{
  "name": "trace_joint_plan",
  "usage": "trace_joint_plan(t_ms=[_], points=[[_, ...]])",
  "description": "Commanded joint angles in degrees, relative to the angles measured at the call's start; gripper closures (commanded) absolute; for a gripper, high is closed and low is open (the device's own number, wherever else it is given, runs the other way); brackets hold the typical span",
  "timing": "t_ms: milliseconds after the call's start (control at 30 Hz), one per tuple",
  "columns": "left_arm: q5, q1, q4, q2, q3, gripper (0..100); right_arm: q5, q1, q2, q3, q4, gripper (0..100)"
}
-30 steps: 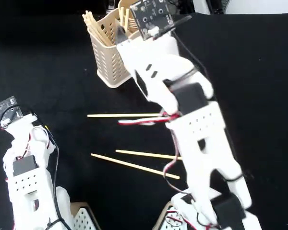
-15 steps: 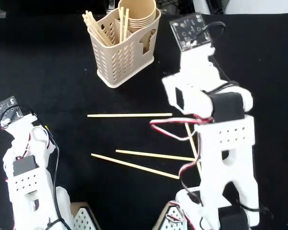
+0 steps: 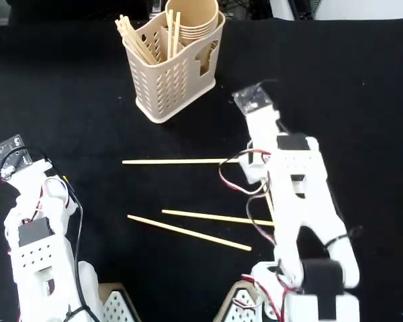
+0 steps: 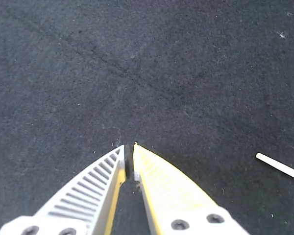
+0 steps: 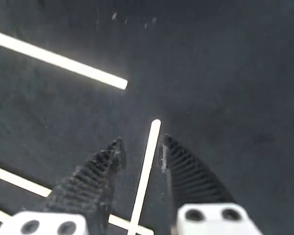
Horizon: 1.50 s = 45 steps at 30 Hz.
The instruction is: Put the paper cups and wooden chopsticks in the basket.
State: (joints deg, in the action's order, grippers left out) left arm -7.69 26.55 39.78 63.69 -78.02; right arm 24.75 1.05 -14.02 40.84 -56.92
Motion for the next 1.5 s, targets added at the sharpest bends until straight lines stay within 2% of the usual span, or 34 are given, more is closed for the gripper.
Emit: trace_joint_plan(t_ms=[0, 433, 567, 767, 1000, 1100, 1467], points=[[-0.4, 0.0, -1.1, 0.4, 2.6, 95, 1.8, 3.3, 3.6, 0.0, 3.3, 88.1], [-0.4, 0.0, -1.1, 0.4, 2.5, 95, 3.7, 4.1, 15.2, -1.2, 4.5, 88.7], [-0.4, 0.0, -1.1, 0.4, 2.5, 95, 3.8, 4.1, 15.0, -1.5, 4.5, 99.0], [-0.4, 0.1, -1.1, 0.4, 2.5, 95, 3.8, 4.6, 14.7, -2.9, 4.0, 98.6], [-0.4, 0.1, -1.1, 0.4, 2.5, 95, 12.4, 4.0, 14.6, -14.9, -9.1, 98.6], [-0.4, 0.1, -1.2, 0.4, 2.6, 95, 16.7, 0.4, 14.6, -18.9, -11.7, 98.6], [-0.4, 0.5, -1.2, 0.4, 2.6, 95, 23.6, -20.7, 14.7, -17.6, -11.4, 98.6]])
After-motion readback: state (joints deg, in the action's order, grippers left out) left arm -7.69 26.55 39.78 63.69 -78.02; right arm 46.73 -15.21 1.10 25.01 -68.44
